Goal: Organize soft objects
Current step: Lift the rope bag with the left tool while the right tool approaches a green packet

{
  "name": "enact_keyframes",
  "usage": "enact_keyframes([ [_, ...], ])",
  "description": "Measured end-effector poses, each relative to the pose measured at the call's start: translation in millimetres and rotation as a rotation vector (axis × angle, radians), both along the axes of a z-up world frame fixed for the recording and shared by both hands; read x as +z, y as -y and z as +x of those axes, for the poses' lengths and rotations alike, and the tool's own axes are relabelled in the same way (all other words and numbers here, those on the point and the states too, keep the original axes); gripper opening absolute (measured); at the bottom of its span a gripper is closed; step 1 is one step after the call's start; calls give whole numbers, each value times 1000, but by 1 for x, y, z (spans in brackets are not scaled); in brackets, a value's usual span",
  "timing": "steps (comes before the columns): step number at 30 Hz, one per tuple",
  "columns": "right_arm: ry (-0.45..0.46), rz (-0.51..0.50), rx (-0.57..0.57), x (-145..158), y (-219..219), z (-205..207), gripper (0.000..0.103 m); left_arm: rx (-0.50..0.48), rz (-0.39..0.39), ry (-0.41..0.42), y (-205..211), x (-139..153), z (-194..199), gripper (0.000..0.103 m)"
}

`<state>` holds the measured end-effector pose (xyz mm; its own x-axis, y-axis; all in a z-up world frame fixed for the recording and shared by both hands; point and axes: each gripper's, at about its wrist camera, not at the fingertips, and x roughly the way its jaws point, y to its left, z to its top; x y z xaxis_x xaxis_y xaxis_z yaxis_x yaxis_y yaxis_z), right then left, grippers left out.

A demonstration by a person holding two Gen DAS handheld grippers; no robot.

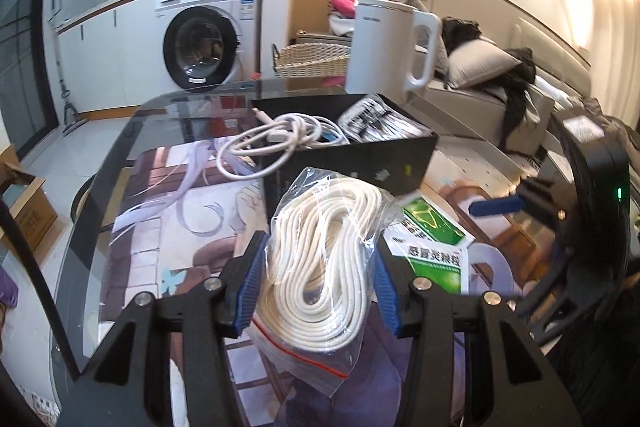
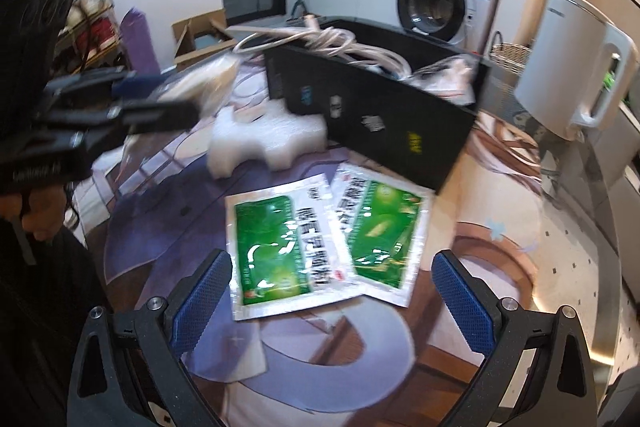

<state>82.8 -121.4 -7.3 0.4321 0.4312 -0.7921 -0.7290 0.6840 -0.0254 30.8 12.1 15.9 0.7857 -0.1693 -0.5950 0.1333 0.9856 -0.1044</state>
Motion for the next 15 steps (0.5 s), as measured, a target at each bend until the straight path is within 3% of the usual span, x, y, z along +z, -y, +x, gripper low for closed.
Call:
enact_keyframes([
  [4,-5,-29,30,-6,-13,-3,100,45,-5,-1,-6,-1,2,49],
  [8,-7,-60,49,-11,-22,-2,91,62,-16,2,-10,-1,2,49],
  [15,-20,-52,69,-11,-27,-1,87,64,-22,3,-12,0,3,49],
])
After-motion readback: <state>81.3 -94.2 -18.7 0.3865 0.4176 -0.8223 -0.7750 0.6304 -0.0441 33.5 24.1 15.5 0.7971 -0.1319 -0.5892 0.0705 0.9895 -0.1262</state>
